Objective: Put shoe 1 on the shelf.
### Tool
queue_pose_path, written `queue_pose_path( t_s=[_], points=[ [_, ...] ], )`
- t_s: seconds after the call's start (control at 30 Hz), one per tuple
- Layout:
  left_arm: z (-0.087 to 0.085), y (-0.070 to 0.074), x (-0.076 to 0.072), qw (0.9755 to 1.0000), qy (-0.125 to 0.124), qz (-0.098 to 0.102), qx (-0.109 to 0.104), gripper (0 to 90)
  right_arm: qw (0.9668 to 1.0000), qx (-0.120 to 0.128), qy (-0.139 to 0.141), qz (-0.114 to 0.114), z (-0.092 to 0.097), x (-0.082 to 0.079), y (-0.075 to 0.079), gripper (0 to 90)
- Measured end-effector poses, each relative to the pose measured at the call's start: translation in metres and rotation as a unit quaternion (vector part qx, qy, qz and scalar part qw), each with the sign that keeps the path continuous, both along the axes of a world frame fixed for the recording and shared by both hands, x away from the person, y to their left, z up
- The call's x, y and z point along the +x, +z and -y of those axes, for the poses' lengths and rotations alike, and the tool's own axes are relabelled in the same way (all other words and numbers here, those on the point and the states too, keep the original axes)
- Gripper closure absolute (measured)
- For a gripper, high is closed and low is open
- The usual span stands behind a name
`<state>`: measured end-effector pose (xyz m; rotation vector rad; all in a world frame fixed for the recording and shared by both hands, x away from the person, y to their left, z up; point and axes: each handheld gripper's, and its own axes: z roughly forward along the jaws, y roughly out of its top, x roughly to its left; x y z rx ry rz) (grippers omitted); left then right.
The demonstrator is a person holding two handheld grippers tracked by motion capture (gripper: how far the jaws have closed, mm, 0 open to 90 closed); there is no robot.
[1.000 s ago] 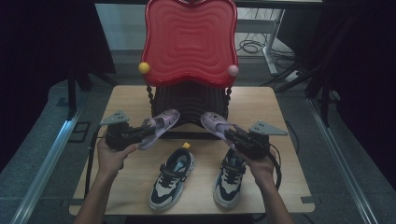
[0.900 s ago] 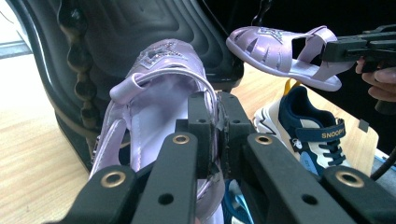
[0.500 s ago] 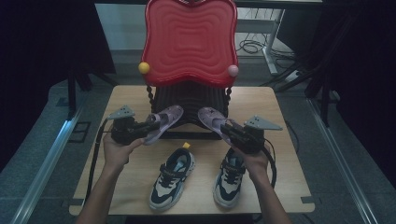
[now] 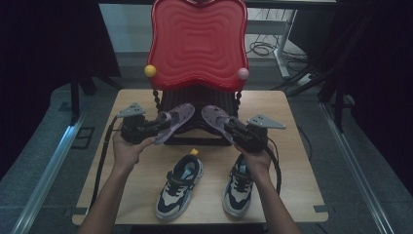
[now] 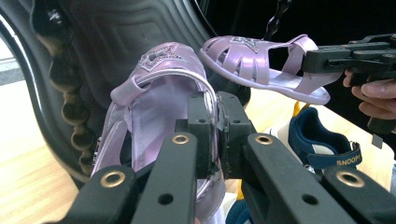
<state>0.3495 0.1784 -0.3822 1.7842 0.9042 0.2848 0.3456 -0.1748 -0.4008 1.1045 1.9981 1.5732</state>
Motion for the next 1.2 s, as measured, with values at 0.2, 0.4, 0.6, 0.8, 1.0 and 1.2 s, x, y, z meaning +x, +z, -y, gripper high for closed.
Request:
queue_pose_path(
  t_s=[0.2, 0.4, 0.6, 0.8, 1.0, 1.2],
  points=[
    [0.004, 0.002, 0.007, 1.0000, 0.005, 0.003, 0.007, 85.1, 0.9999, 0.005, -0.010, 0.006, -0.005, 0.003, 0.002, 85.3],
    [0.006, 0.003, 0.011, 0.9999, 0.011, 0.010, 0.008, 85.1, 0.9997, 0.008, -0.020, 0.008, -0.007, 0.008, 0.002, 85.2],
    [0.012, 0.003, 0.015, 0.9998, 0.010, 0.011, 0.010, 85.0, 0.9997, 0.007, -0.020, 0.015, -0.015, 0.014, 0.005, 85.2],
    [0.015, 0.005, 0.023, 0.9998, 0.012, 0.015, 0.009, 85.3, 0.9995, 0.005, -0.022, 0.020, -0.026, 0.022, 0.007, 85.2],
    [0.022, 0.007, 0.031, 0.9995, 0.012, 0.028, 0.000, 85.6, 0.9990, 0.016, -0.033, 0.024, -0.032, 0.028, 0.007, 85.3],
    [0.028, 0.000, 0.037, 0.9987, 0.012, 0.050, -0.001, 85.9, 0.9983, 0.021, -0.045, 0.032, -0.037, 0.033, 0.006, 85.3]
  ],
)
